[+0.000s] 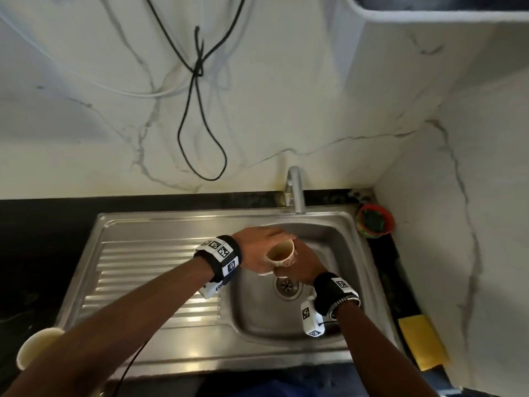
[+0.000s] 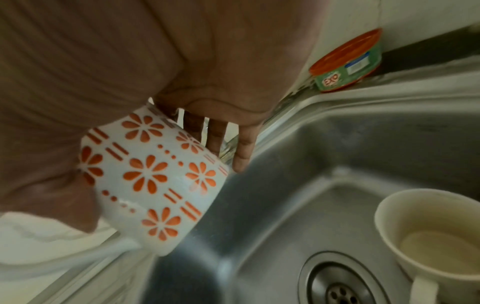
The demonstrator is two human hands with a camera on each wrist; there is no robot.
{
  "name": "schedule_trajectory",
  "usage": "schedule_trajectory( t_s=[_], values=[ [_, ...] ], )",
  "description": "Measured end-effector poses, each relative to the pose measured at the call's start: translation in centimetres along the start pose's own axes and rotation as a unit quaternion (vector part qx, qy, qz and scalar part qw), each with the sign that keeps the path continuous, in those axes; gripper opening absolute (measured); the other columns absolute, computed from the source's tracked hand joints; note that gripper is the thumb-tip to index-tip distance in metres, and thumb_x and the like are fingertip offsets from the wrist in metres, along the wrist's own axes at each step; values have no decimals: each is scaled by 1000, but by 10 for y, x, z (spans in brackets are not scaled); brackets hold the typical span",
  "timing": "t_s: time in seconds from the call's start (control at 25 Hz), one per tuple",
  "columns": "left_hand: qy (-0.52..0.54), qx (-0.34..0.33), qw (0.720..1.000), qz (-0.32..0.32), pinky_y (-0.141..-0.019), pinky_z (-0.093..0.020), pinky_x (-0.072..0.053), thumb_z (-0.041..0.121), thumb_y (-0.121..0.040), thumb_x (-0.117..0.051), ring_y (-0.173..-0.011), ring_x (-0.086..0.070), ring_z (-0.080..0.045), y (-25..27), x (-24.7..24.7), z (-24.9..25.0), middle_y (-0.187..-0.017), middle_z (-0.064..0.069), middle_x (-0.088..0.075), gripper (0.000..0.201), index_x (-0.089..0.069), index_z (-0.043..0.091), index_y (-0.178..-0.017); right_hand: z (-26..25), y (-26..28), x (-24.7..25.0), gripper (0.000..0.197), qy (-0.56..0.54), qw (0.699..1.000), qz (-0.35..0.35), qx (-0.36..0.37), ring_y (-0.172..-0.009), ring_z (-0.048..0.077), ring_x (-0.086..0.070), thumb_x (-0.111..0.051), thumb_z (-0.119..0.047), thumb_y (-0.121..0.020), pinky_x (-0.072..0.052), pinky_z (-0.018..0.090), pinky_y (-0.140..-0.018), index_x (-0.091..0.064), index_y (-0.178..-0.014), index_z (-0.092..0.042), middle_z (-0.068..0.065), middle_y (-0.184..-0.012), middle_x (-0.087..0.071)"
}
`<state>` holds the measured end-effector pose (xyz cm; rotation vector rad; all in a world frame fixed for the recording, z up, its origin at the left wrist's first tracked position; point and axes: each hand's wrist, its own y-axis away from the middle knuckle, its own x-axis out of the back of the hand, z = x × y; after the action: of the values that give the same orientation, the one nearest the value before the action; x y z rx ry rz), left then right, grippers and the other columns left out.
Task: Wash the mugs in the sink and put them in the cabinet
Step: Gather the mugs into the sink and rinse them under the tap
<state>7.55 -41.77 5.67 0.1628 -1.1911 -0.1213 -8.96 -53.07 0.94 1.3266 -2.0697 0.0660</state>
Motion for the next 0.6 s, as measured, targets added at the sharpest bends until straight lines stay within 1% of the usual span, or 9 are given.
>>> schedule_trajectory(
  t_s=[0.04, 0.08, 0.12, 0.24, 0.32, 0.36, 0.44, 0.52, 0.6],
  values=[
    [-3, -3, 1000, -11, -105, -40, -50, 67, -79, -56, -127, -58, -24, -14, 7, 1, -149, 3, -53, 81, -35, 37, -152, 10, -3, 9, 76, -27, 999, 16, -18, -104, 2, -65, -96, -24, -57, -50, 24, -88, -58, -120, -44, -19, -116, -69],
    [-3, 1, 1000, -9, -105, -41, -50, 67, -83, -54, -127, -58, -26, -27, 13, -5, -149, -1, -53, 79, -34, 36, -153, 21, -7, 13, 75, -41, 998, 36, -37, -103, 4, -66, -95, -25, -58, -51, 27, -88, -58, -121, -41, -17, -114, -70],
    [-7, 17, 1000, 1, -102, -43, -52, 64, -89, -53, -124, -60, -29, -47, 18, -15, -148, -5, -54, 73, -35, 32, -153, 29, -11, 20, 72, -61, 995, 57, -50, -101, 4, -66, -95, -24, -60, -52, 26, -88, -59, -120, -38, -17, -112, -71],
    [-42, 118, 992, 10, -89, -49, -55, 43, -101, -50, -107, -66, -44, -97, 29, -40, -141, -16, -55, 56, -41, 15, -149, 41, -25, 30, 70, -90, 989, 92, -66, -98, 5, -65, -94, -22, -64, -46, 10, -76, -55, -121, -32, -15, -110, -68],
    [-34, 161, 986, -12, -91, -45, -55, 33, -101, -53, -110, -66, -43, -124, 28, -41, -139, -17, -58, 51, -46, 8, -145, 45, -35, 35, 73, -99, 988, 106, -58, -101, 9, -66, -95, -20, -63, -43, 6, -74, -53, -122, -32, -10, -114, -69],
    [-12, 189, 982, -23, -95, -41, -54, 29, -101, -56, -115, -65, -40, -135, 25, -40, -136, -16, -61, 48, -51, 6, -142, 49, -39, 36, 74, -103, 987, 108, -54, -100, 7, -66, -95, -19, -63, -43, 6, -74, -52, -121, -33, -9, -114, -68],
    [18, 239, 970, -41, -96, -36, -52, 20, -101, -58, -118, -64, -34, -148, 19, -40, -128, -15, -66, 35, -62, 3, -131, 53, -41, 36, 77, -97, 989, 106, -47, -97, -2, -64, -96, -20, -61, -45, 9, -77, -50, -121, -37, -13, -114, -68],
    [33, 236, 971, -36, -93, -40, -54, 21, -101, -57, -109, -67, -36, -155, 14, -45, -116, -16, -71, 24, -67, 4, -115, 59, -45, 35, 78, -98, 989, 100, -48, -98, -10, -63, -97, -22, -59, -46, 10, -78, -51, -119, -42, -16, -113, -68],
    [15, 204, 979, -20, -88, -42, -56, 21, -101, -57, -102, -69, -38, -153, 11, -49, -109, -14, -73, 18, -66, 8, -107, 59, -48, 38, 77, -98, 989, 99, -45, -96, -16, -61, -97, -19, -59, -45, 5, -76, -50, -115, -44, -18, -110, -67]
  ],
)
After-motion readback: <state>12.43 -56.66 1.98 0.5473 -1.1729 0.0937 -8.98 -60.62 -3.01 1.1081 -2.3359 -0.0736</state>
